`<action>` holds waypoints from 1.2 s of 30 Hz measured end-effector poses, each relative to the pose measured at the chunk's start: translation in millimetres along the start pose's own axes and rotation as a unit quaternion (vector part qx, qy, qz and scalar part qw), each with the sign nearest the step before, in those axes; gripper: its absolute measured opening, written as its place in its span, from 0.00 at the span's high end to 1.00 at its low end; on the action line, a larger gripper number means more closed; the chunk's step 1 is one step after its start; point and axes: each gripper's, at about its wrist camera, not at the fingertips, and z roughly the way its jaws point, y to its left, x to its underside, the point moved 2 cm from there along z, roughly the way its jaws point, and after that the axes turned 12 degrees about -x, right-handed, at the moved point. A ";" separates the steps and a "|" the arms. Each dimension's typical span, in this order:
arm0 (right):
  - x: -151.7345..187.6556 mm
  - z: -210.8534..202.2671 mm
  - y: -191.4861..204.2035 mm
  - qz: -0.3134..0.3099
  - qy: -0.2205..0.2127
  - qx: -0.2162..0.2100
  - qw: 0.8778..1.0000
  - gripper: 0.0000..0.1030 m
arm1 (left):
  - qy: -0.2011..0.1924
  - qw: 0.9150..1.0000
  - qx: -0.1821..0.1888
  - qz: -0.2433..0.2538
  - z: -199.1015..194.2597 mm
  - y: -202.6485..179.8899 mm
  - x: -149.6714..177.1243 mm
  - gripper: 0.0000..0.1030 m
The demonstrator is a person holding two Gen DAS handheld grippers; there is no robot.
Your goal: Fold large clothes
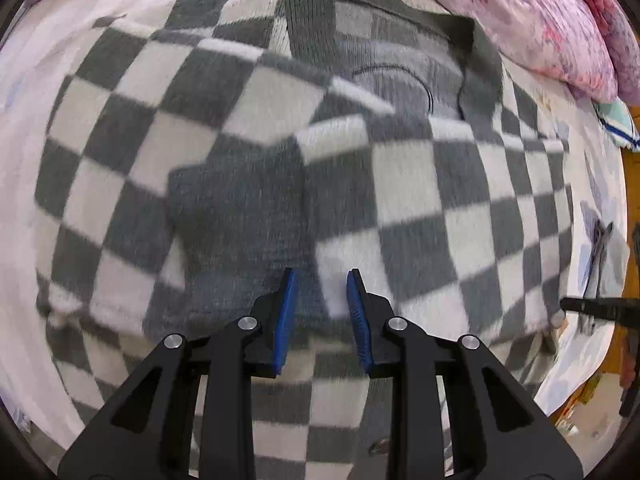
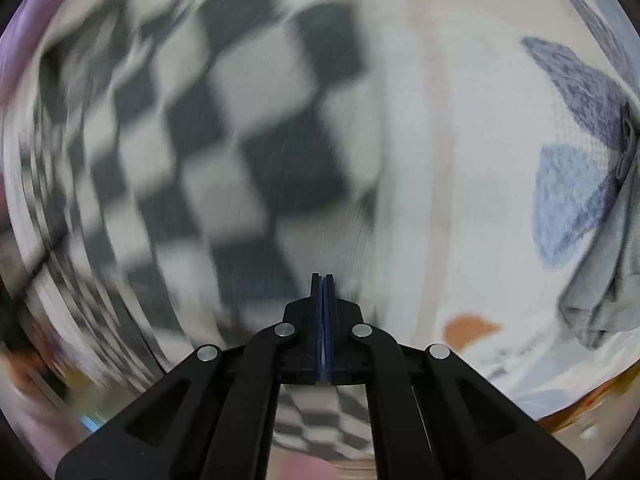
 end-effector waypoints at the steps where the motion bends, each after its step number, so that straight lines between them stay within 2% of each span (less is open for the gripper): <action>1: 7.5 5.7 -3.5 0.007 -0.020 0.003 1.000 1.00 | -0.010 1.000 -0.001 0.002 4.0 -0.5 4.2 0.74; 4: 9.3 23.3 -23.8 0.043 -0.055 0.003 0.998 1.00 | -0.031 0.999 0.003 -0.007 13.4 -1.3 8.5 0.74; 6: 11.1 21.9 -31.1 0.067 -0.054 -0.002 0.996 0.99 | -0.039 0.999 0.002 -0.009 10.5 -1.8 11.8 0.74; 9: 14.3 14.4 -26.6 0.028 -0.055 0.018 0.998 0.99 | -0.042 0.999 -0.003 -0.011 2.7 1.4 15.0 0.74; 12: 29.5 -5.3 -17.5 0.031 -0.074 0.004 0.997 0.94 | -0.034 0.999 -0.019 -0.021 -16.0 6.8 19.0 0.72; 13: 36.1 -7.8 -11.4 0.033 -0.078 -0.010 0.996 0.85 | -0.030 0.999 -0.024 -0.028 -22.1 7.8 20.7 0.72; 14: 43.6 -14.2 -6.3 0.035 -0.082 -0.037 0.995 0.72 | -0.022 0.999 -0.019 -0.034 -28.1 10.2 23.6 0.72; 15: 51.9 -20.7 0.4 0.031 -0.087 -0.056 0.994 0.65 | -0.019 0.999 -0.008 -0.040 -35.0 12.4 27.6 0.72; 17: 64.1 -32.8 20.4 0.011 -0.105 -0.054 0.993 0.40 | -0.022 0.999 -0.014 -0.040 -49.7 14.8 35.7 0.70; 19: 76.4 -48.4 39.4 -0.005 -0.125 -0.045 0.991 0.26 | -0.026 0.999 -0.033 -0.029 -65.0 17.1 44.6 0.56; 22: 89.1 -64.6 67.5 -0.008 -0.140 -0.065 0.988 0.19 | -0.031 0.999 -0.034 -0.028 -83.5 15.6 53.7 0.55; 23: 81.4 -67.0 94.7 -0.006 -0.143 -0.069 0.987 0.17 | -0.031 0.999 -0.033 -0.030 -91.0 19.4 58.7 0.53; 25: 83.0 -73.7 109.3 -0.005 -0.148 -0.074 0.986 0.17 | -0.034 0.998 -0.037 -0.029 -100.9 23.4 64.4 0.44; 30: 109.2 -80.6 135.7 0.004 -0.158 -0.071 0.985 0.16 | -0.047 0.998 -0.039 -0.016 -126.9 35.7 74.8 0.30; 33: 122.1 -80.2 147.9 0.022 -0.168 -0.072 0.983 0.16 | -0.052 0.998 -0.033 -0.009 -136.3 45.8 75.1 0.28; 34: 128.2 -81.6 150.9 0.032 -0.171 -0.081 0.981 0.16 | -0.053 0.998 -0.032 -0.004 -139.2 49.5 74.2 0.24; 36: 136.1 -86.0 157.7 0.046 -0.182 -0.092 0.978 0.16 | -0.060 0.998 -0.034 0.007 -144.4 56.2 71.5 0.23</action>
